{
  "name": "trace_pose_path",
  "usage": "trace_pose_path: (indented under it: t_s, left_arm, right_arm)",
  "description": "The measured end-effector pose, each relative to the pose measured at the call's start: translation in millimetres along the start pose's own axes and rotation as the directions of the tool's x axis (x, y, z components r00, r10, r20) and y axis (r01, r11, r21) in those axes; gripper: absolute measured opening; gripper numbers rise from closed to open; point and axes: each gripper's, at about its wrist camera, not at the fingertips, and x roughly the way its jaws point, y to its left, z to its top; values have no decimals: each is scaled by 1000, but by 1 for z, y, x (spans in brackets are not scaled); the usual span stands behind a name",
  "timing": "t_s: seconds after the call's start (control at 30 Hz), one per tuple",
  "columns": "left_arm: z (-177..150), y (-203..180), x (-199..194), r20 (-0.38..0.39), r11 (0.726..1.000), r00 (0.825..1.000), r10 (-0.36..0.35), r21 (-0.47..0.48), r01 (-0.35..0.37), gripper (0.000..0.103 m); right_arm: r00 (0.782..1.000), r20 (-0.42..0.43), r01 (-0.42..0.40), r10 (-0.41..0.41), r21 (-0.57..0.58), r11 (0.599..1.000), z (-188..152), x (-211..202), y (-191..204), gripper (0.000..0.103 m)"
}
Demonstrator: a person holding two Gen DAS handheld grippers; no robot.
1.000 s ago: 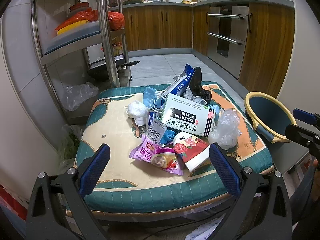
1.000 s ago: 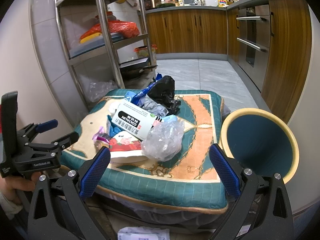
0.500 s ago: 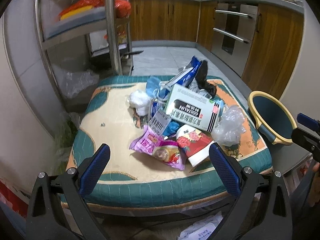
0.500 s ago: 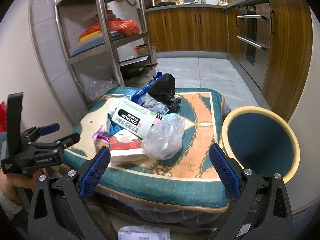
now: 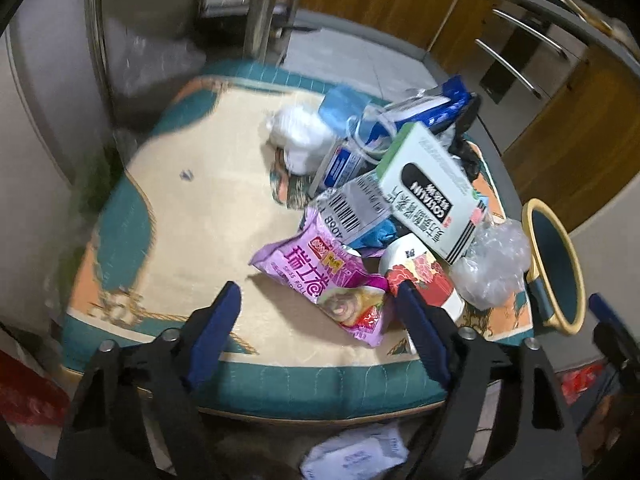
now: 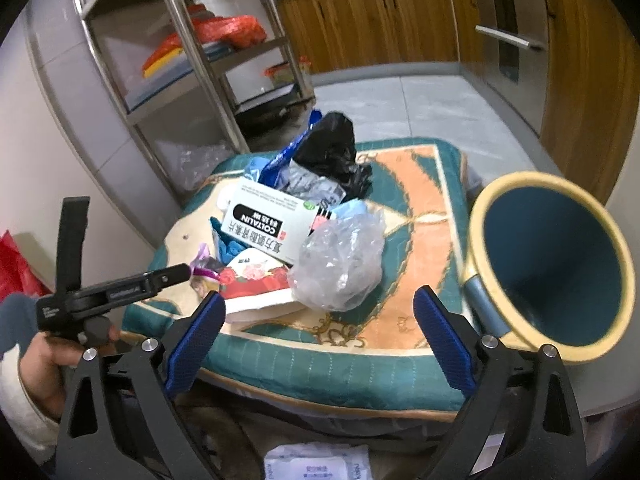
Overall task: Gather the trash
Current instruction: 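Grasp the pink snack wrapper with the left gripper while the right gripper grasps the clear plastic bag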
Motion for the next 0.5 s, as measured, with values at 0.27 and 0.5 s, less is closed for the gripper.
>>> trace_pose_path:
  t_s: [0.27, 0.5]
  left_arm:
    - [3, 15, 33, -75, 992, 994, -83, -102, 75, 57]
    - [2, 28, 44, -91, 988, 991, -99, -126, 87, 29]
  right_arm:
    - [998, -70, -1, 4, 54, 999, 11, 52, -8, 75]
    - [992, -124, 8, 4, 89, 996, 12, 86, -17, 30]
